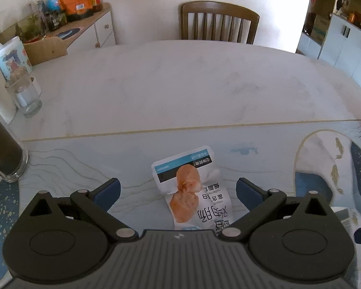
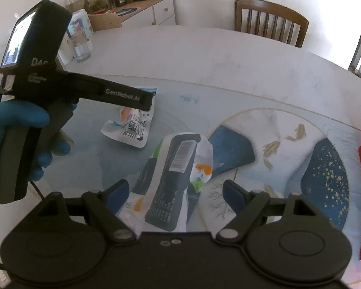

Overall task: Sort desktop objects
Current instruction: 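Grasp the white-and-orange snack packet with the left tool while the right tool grasps the white packaged bag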

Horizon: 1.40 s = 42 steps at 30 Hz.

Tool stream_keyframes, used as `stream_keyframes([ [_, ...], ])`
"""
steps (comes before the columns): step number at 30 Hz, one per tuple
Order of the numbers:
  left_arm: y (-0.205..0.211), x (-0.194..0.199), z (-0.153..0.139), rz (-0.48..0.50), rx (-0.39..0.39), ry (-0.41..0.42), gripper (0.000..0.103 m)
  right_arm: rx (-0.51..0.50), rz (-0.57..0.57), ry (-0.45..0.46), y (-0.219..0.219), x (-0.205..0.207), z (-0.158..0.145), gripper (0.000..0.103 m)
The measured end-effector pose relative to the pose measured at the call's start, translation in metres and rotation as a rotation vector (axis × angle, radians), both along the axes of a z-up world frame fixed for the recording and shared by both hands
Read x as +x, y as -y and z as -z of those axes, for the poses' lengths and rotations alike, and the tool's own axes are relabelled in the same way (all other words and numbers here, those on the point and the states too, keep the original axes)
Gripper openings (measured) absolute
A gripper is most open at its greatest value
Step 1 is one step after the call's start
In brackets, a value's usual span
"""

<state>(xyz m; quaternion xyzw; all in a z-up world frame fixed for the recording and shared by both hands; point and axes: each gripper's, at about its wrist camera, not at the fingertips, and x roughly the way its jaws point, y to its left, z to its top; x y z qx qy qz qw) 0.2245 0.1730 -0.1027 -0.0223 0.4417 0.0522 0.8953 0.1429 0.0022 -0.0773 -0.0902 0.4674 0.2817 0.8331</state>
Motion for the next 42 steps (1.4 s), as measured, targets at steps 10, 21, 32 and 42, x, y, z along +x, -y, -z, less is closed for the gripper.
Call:
stream_keyframes([
  [10, 0.005, 0.024, 0.021, -0.01, -0.013, -0.06, 0.103, -0.017, -0.012, -0.025, -0.004, 0.008, 0.01, 0.085],
  [21, 0.007, 0.028, 0.026, -0.037, 0.002, -0.055, 0.101, -0.029, -0.028, -0.051, -0.005, 0.014, 0.019, 0.085],
  [32, 0.014, 0.023, 0.019, 0.015, 0.009, -0.018, 0.065, -0.064, -0.053, -0.067, -0.01, 0.012, 0.027, 0.082],
  [42, 0.017, 0.013, 0.017, 0.038, -0.01, -0.02, 0.06, -0.036, -0.025, -0.104, 0.0, 0.018, 0.029, 0.045],
])
